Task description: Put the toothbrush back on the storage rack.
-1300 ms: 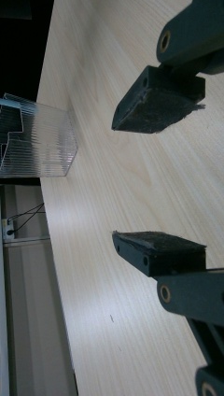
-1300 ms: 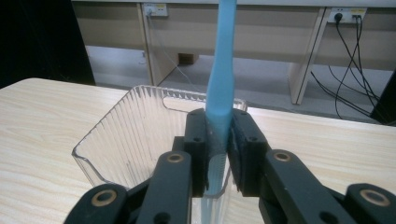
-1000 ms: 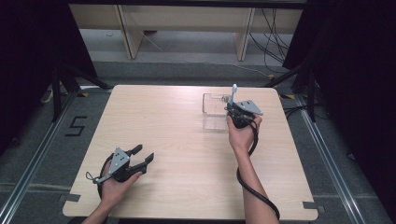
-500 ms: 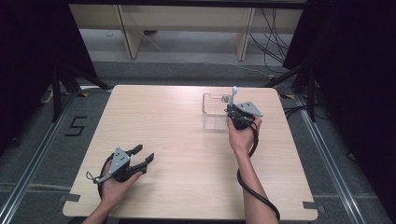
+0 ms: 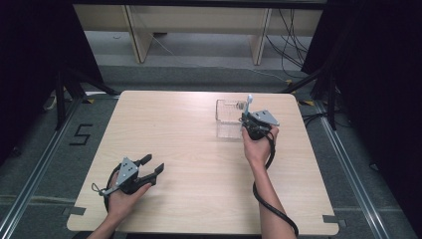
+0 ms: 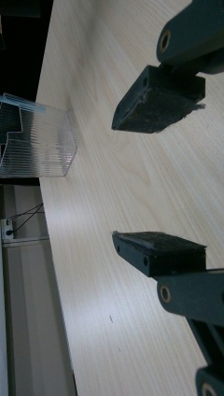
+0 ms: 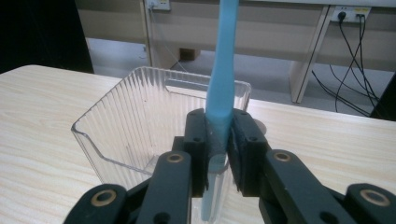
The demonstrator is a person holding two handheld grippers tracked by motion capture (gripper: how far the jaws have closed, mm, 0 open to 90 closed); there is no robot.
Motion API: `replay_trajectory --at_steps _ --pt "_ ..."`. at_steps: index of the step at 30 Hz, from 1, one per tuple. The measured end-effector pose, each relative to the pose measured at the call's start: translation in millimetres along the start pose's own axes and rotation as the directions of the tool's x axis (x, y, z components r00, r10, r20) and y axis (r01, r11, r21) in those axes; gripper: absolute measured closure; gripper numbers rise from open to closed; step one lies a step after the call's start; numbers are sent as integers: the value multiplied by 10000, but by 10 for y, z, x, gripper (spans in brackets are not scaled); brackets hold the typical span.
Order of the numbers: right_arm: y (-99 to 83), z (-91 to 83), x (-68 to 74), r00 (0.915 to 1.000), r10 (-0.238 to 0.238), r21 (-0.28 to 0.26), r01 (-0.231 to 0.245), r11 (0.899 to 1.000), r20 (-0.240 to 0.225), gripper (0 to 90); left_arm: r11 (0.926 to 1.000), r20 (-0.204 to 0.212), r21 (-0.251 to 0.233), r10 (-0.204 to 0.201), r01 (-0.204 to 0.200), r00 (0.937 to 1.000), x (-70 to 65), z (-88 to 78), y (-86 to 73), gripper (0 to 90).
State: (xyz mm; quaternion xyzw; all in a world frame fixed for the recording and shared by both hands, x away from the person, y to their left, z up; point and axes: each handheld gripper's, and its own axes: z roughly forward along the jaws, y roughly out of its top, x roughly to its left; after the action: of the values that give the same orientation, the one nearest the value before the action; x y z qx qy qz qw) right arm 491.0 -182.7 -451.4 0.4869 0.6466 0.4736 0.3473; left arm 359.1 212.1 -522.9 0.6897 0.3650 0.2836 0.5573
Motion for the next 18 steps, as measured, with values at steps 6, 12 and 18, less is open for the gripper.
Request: replay_trajectory --at_steps 6,12,18 --pt "-30 2 -10 10000 -13 -28 13 10000 -47 782 10000 -1 25 -20 20 10000 6 0 1 383" --pt "-40 -15 -10 9999 -122 40 122 9999 50 773 10000 3 -9 15 -15 10000 0 -1 0 384" --pt "-38 1 -25 9999 -130 -51 130 9999 78 756 10000 5 11 -25 25 10000 5 -1 0 384"
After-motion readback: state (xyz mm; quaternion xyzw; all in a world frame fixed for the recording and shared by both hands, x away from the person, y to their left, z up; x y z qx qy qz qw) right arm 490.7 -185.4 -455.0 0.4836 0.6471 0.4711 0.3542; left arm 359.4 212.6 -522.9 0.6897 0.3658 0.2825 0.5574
